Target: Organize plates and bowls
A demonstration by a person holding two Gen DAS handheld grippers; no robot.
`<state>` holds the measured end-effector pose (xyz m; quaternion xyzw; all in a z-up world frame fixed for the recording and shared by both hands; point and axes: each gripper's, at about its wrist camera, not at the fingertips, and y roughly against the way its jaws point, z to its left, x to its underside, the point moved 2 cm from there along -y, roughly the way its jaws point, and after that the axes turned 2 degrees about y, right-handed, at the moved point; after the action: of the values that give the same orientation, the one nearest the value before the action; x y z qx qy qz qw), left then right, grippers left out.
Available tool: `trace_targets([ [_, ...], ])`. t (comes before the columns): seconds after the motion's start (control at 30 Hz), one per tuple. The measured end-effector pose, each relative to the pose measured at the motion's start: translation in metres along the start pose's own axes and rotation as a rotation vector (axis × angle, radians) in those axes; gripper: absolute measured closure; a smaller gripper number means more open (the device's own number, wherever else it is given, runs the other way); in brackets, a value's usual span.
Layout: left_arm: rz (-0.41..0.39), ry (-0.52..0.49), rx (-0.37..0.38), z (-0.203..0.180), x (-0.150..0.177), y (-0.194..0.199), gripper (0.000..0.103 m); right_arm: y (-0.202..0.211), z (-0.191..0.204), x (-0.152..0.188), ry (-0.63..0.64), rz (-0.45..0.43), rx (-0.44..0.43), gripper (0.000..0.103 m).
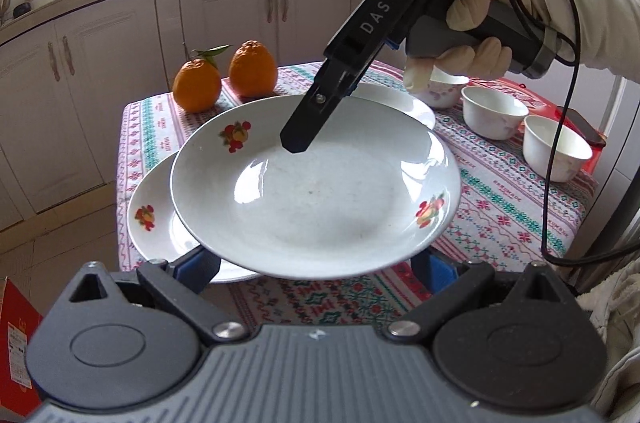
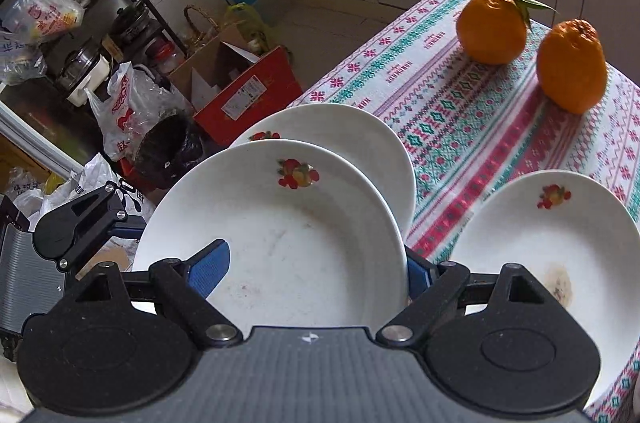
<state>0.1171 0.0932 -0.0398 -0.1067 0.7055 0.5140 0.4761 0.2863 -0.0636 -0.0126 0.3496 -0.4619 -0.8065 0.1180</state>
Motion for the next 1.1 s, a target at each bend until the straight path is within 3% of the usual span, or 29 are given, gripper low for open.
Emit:
trace_targets([
  [0.37,0.025,0.048,-0.03,0.032,0.002,-0.009,0.002,-0.037,-0.006,-0.027,0.01,0.017,-0.021,0.012],
  [1.1,0.038,0.089,-0.033,0.046,0.007,-0.016,0.002,-0.056,-0.011,-0.03,-0.001,0.035,-0.001,0.012],
])
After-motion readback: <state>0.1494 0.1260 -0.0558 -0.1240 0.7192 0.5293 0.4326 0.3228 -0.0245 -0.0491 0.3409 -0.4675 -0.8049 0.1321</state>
